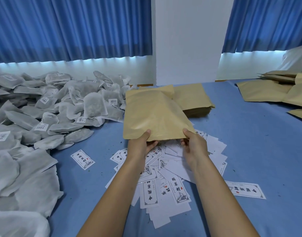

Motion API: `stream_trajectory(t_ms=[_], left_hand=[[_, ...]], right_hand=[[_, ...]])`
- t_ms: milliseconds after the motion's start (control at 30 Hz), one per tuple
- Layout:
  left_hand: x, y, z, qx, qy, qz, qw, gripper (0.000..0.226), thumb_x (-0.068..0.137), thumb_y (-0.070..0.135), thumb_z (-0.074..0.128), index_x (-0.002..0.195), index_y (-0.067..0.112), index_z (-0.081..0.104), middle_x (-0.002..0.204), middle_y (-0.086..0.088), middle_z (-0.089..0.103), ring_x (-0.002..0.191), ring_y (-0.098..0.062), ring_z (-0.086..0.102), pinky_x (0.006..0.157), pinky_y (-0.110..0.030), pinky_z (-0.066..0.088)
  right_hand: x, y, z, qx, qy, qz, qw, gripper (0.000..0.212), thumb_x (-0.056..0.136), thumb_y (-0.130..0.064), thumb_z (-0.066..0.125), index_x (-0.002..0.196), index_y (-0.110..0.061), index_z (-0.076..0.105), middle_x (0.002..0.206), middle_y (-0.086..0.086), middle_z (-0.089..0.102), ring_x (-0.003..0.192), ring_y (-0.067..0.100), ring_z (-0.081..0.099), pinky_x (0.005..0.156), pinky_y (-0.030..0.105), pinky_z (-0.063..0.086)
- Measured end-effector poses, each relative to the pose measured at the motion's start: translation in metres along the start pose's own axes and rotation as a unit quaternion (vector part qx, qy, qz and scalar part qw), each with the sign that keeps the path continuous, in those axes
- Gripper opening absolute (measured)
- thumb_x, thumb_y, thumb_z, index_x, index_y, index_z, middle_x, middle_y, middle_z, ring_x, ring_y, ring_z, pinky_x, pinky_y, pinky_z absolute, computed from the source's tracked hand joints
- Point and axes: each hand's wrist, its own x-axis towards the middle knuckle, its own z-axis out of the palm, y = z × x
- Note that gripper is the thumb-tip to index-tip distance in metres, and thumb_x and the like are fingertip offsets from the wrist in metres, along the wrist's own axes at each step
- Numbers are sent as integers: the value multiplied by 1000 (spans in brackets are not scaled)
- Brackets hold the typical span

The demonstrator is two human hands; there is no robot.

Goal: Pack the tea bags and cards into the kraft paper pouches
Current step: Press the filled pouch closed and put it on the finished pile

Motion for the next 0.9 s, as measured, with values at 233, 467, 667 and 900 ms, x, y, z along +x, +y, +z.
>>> stream_trajectory(t_ms=[233, 467, 667, 900], left_hand=[[0, 0, -1, 9, 11, 4, 1000, 14, 91, 6, 61, 103, 14, 57, 120, -13, 63, 105, -32, 63, 58, -21, 57], [0, -1, 0, 1, 8, -4, 1000, 9, 91, 6, 61, 96, 14, 58, 119, -13, 63, 98, -29, 64, 59, -22, 58], [-1, -1, 1, 1, 1, -6, 1000, 10, 91, 5, 60, 93, 15, 57, 118, -13, 62, 95, -27, 63, 61, -23, 59], [-1, -2, 0, 2, 3, 9, 1000, 11, 91, 5, 59, 101, 12, 58, 115, -11, 63, 91, -25, 64, 60, -21, 58]], right_hand=[[3, -1, -2, -13, 38, -18, 999, 20, 88, -3, 64, 71, -7, 56, 69, 3, 55, 54, 13, 46, 45, 15, 39], [-3, 1, 1, 11, -10, -7, 1000, 12, 85, -7, 70, 77, -6, 60, 74, 5, 60, 59, 13, 50, 49, 16, 43], [-5, 1, 0, 1, -11, -20, 1000, 17, 84, 3, 68, 73, -4, 56, 64, 6, 50, 50, 12, 42, 39, 15, 39], [-7, 4, 3, -43, -67, -14, 997, 11, 83, 0, 70, 89, -4, 62, 74, 5, 58, 57, 11, 45, 43, 15, 39]])
